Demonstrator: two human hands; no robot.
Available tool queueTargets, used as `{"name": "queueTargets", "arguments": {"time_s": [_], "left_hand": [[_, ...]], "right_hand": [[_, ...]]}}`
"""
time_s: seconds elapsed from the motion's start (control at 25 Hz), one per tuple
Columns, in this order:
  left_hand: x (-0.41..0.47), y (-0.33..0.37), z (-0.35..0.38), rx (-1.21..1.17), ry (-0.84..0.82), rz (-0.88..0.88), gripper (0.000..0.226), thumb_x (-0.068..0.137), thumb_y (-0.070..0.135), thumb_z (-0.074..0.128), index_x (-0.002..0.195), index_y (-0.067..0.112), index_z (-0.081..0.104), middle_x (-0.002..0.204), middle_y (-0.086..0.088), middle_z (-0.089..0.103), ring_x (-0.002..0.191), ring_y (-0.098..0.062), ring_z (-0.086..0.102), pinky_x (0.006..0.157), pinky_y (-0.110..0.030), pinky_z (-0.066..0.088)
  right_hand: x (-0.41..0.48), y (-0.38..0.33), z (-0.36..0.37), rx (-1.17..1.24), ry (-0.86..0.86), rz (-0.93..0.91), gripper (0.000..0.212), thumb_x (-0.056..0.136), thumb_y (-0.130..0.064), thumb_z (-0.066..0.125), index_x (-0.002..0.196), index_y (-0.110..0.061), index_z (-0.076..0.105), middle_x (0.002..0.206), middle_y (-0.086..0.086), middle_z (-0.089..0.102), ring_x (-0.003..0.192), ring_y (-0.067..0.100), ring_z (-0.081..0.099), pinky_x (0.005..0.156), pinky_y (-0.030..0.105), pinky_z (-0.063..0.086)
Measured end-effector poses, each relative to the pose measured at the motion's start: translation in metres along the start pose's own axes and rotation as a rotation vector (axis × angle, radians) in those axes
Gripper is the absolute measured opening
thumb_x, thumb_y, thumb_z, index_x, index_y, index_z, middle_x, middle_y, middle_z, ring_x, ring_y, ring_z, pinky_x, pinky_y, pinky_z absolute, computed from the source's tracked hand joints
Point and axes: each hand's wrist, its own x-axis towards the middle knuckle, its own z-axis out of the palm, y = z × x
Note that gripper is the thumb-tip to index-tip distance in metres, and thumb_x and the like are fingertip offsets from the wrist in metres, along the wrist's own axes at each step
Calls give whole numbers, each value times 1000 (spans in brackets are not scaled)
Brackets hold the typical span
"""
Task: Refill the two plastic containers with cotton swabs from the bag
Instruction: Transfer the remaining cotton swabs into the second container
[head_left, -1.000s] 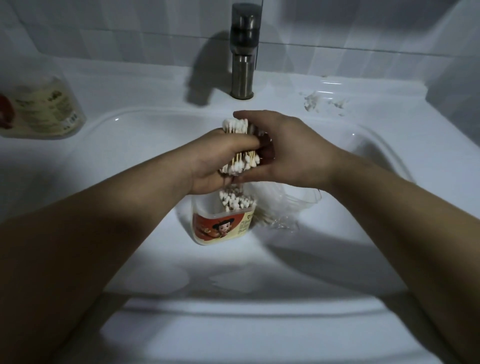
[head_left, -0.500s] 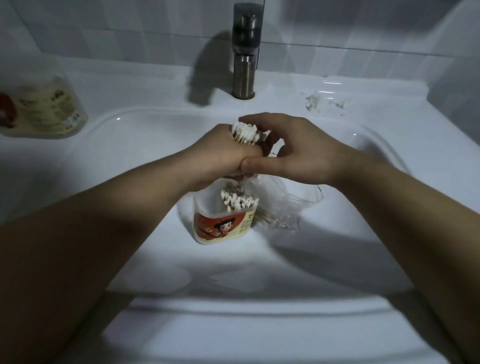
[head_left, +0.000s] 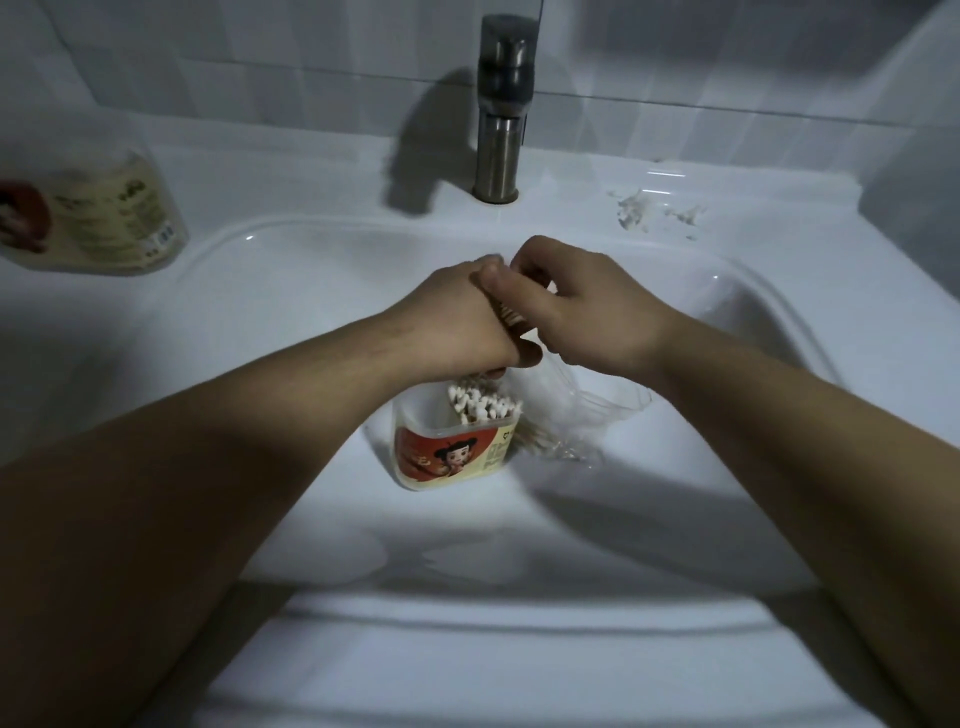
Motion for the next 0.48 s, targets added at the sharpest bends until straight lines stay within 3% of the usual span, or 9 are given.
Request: {"name": "queueTargets", "arguments": {"time_s": [0.08,0.12,0.2,0.24,0.32,0.4,0.48], "left_hand": [[3,-3,1,-4,-37,27,38,78,28,80,106,30,54,95,11,68,83,-9,72,59,-18,48],[3,-3,1,-11,-60,30,46,82,23,79,119,29,51,102,8,69,93,-11,71,70,-19,53],[1,-2,1,-83,-44,25,79,81,11,79,145,10,32,101,-3,75,94,-17,73,87,-32,58],[-1,0,1,-130,-35,18,88,78,6,79,147,5,25,90,-5,76,83,-16,73,80,-34,60],[-3,-1,-1,-210,-53,-9,78,72,-2,76,137,8,35,69,1,67,60,-7,63,58,-27,51],[-8,-3,-8,-325,-95,-52,63,67,-4,76,121,7,47,74,0,63,60,-7,61,55,-26,47],[-14,-4,-14,-495,-120,-118,67,70,-7,77,129,12,51,90,-9,67,72,-16,66,62,-31,52]], "right_hand": [[0,-4,5,-46,10,-23,40,100,-59,44,88,-25,60,83,-8,64,72,4,59,63,23,40],[0,-6,8,-65,16,-43,40,102,-58,41,83,-28,59,80,-9,64,73,3,60,64,22,39],[2,-9,12,-102,50,-81,43,105,-51,38,75,-29,57,72,-8,64,70,2,60,62,18,39],[4,-9,14,-112,79,-95,44,106,-47,39,71,-28,56,68,-8,62,66,1,60,59,16,38],[6,-8,16,-71,123,-97,45,105,-40,43,64,-28,54,58,-9,58,57,1,56,53,14,36],[8,-5,18,57,124,-37,45,103,-39,47,62,-23,56,50,-10,54,47,4,49,49,18,36],[7,-5,20,225,131,45,42,101,-36,50,63,-20,59,47,-8,52,41,9,44,44,25,35]]}}
